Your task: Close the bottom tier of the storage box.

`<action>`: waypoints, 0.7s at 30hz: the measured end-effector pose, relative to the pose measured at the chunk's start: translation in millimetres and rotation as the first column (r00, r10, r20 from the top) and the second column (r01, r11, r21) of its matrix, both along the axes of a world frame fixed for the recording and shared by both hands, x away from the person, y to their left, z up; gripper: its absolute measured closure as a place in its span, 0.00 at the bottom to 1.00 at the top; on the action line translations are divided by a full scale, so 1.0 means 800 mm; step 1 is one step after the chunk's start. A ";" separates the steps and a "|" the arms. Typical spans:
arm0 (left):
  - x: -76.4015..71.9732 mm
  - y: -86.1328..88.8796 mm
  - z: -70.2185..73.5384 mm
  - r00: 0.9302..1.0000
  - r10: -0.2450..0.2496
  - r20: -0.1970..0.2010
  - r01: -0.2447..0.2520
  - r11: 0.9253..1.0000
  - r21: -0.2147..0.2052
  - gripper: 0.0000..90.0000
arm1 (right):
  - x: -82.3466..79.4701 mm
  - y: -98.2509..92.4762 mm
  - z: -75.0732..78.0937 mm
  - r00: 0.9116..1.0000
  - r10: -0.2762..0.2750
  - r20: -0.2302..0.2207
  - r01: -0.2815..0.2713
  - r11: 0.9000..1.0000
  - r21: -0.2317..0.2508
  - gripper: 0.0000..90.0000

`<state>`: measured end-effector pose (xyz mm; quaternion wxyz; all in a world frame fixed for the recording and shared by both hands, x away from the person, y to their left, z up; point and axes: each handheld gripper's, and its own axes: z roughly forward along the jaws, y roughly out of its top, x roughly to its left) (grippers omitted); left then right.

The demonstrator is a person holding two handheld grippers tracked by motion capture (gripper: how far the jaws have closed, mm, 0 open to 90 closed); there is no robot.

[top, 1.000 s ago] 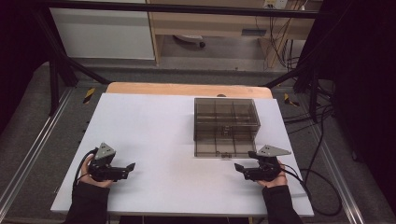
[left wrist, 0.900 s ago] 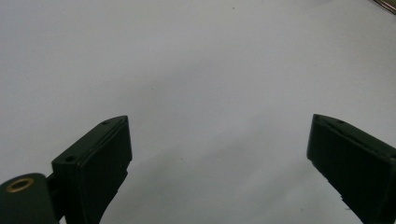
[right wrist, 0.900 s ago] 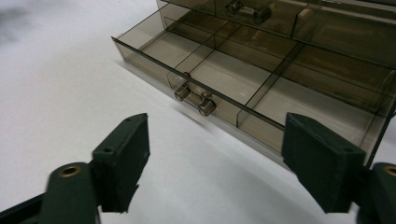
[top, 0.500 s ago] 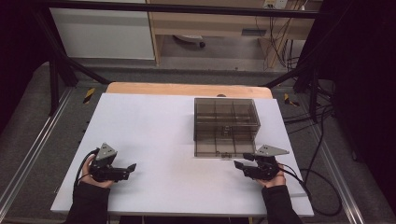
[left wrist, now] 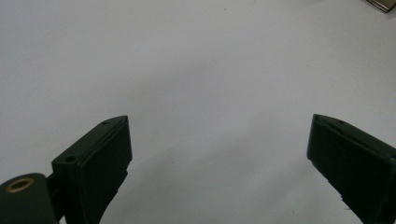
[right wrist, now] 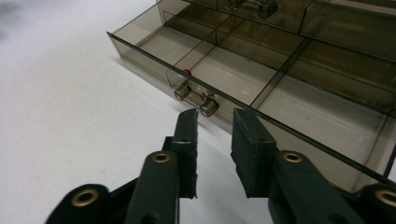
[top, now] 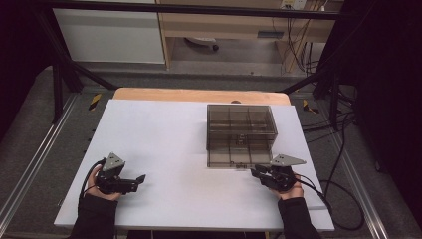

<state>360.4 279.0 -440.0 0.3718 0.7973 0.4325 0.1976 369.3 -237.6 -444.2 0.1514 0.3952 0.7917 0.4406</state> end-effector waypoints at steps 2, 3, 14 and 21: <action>0.000 0.000 0.000 1.000 0.001 -0.001 -0.001 1.000 -0.004 0.07 | 0.001 0.000 -0.001 1.000 -0.004 -0.009 0.004 1.000 -0.004 0.86; 0.001 0.000 -0.001 1.000 0.001 -0.004 -0.001 1.000 -0.001 0.07 | 0.001 0.000 -0.001 1.000 -0.004 -0.013 0.004 1.000 -0.008 0.88; 0.000 0.000 0.000 1.000 0.003 -0.005 -0.003 1.000 0.002 0.07 | 0.008 0.001 -0.005 0.999 -0.019 -0.028 0.018 0.999 -0.026 1.00; 0.000 0.000 -0.001 1.000 0.003 -0.008 -0.003 1.000 -0.002 0.07 | 0.013 0.003 -0.007 0.999 -0.017 -0.034 0.016 0.999 -0.029 1.00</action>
